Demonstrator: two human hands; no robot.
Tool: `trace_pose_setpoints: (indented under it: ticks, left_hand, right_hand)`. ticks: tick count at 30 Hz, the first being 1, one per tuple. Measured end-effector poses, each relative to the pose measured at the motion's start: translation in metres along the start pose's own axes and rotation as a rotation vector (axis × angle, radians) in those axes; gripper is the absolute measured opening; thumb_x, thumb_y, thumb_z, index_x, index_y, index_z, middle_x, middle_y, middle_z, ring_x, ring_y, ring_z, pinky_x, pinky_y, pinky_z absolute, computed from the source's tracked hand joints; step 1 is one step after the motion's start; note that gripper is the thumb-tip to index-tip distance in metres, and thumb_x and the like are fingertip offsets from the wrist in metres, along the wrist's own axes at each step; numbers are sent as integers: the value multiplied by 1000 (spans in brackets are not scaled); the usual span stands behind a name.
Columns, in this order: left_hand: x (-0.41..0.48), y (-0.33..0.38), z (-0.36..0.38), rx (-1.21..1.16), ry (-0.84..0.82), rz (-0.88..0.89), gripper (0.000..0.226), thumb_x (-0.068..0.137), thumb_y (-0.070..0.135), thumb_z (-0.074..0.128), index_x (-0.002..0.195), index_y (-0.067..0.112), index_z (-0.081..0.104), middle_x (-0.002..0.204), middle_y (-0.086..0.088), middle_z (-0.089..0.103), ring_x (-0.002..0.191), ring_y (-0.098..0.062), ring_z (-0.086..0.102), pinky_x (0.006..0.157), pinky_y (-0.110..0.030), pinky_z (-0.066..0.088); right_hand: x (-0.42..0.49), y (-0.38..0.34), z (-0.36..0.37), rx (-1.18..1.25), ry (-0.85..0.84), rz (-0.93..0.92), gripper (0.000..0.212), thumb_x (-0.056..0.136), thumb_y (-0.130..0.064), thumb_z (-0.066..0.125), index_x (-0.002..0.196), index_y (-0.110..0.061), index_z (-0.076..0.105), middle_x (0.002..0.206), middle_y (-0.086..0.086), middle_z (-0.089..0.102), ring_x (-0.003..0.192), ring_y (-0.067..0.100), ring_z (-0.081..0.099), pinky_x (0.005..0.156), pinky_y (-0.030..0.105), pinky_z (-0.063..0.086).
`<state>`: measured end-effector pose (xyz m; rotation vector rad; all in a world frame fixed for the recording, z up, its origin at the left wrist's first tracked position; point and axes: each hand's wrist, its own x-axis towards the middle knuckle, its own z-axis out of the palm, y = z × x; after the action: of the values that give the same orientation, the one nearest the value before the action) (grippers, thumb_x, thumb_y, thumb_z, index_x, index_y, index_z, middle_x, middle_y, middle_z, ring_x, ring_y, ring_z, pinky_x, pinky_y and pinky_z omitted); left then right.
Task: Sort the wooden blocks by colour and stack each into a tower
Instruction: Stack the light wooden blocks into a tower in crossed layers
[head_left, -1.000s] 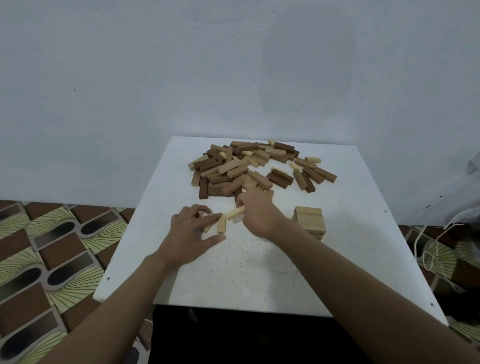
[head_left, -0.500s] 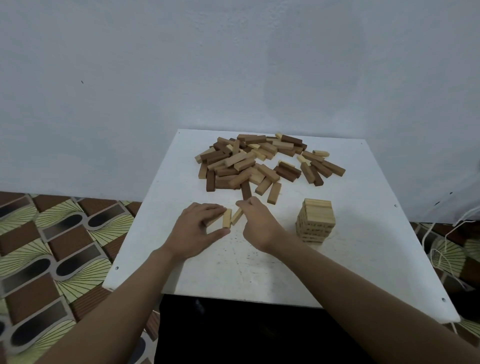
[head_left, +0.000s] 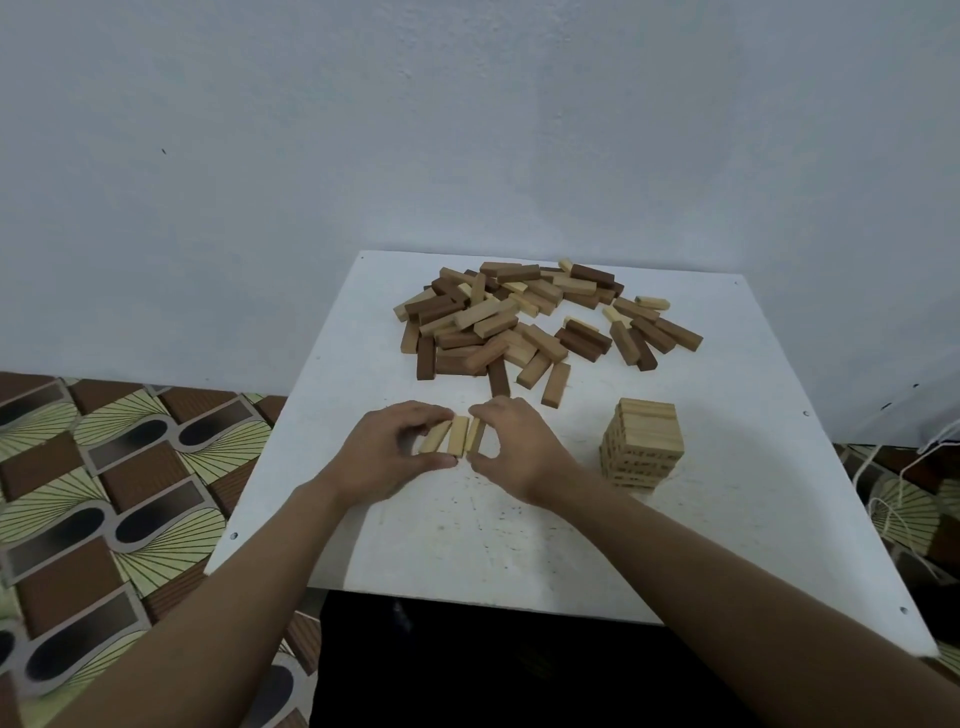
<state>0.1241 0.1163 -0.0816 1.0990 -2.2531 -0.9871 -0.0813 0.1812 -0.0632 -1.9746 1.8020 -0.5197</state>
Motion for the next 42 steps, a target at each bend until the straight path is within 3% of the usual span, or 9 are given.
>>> trace_pose_setpoints:
  ticks: [3, 6, 10, 13, 17, 22, 27, 34, 42]
  left_hand:
    - [-1, 2, 3, -13, 13, 25, 63, 69, 40, 93, 125, 26, 69, 118, 17, 68, 108, -9, 63, 92, -26, 53]
    - [0, -2, -3, -14, -35, 28, 68, 74, 36, 91, 136, 30, 64, 128, 19, 64, 115, -7, 61, 97, -27, 53]
    - [4, -9, -15, -30, -117, -7, 63, 80, 27, 87, 138, 29, 63, 130, 19, 65, 114, -11, 61, 99, -32, 53]
    - [5, -8, -8, -35, -65, 5, 58, 76, 35, 87, 131, 29, 69, 123, 18, 68, 106, -14, 63, 92, -34, 55]
    - [1, -3, 7, 51, 42, 25, 58, 74, 45, 87, 128, 36, 68, 117, 22, 68, 100, -11, 58, 86, -32, 51]
    - [2, -2, 9, 83, 55, 23, 67, 77, 42, 87, 138, 39, 60, 114, 25, 64, 97, -6, 53, 85, -29, 47]
    - [3, -1, 10, 92, 64, 4, 59, 77, 43, 86, 131, 43, 63, 108, 21, 65, 94, -8, 51, 78, -26, 42]
    - [3, 3, 10, 105, 85, -36, 54, 76, 40, 88, 126, 42, 66, 96, 24, 60, 89, -6, 49, 74, -24, 42]
    - [2, 6, 10, 127, 75, -36, 57, 77, 46, 85, 130, 42, 64, 97, 24, 58, 89, -4, 49, 73, -23, 40]
  right_hand:
    - [0, 1, -2, -50, 17, -39, 53, 84, -25, 68, 135, -12, 58, 127, 3, 54, 114, 16, 42, 91, 25, 39]
    - [0, 1, -5, -88, 6, -33, 56, 82, -22, 67, 136, -11, 53, 125, 6, 57, 114, 21, 47, 94, 33, 46]
    - [7, -5, -8, -68, -13, 2, 47, 78, -18, 73, 117, -16, 47, 96, 4, 56, 86, 21, 54, 72, 40, 54]
    - [8, -2, -7, -29, -5, -25, 39, 77, -19, 74, 112, -13, 58, 105, 4, 60, 95, 20, 53, 83, 40, 51]
    - [7, 3, -4, 26, 6, -40, 48, 77, -21, 76, 123, -13, 64, 120, 2, 62, 109, 18, 52, 93, 34, 47]
    - [5, 5, -1, 126, 58, 4, 53, 76, -13, 74, 127, -14, 58, 114, 4, 64, 105, 18, 55, 87, 36, 51]
    - [7, 8, 2, 105, 82, 25, 51, 76, -13, 75, 126, -14, 62, 117, 0, 63, 106, 17, 53, 83, 25, 41]
    - [9, 8, 0, 133, 69, 32, 50, 75, -14, 76, 124, -15, 64, 122, 1, 60, 110, 19, 49, 91, 38, 47]
    - [8, 8, -4, 193, 33, 44, 74, 76, -23, 86, 141, -9, 51, 129, 4, 53, 111, 13, 52, 91, 34, 52]
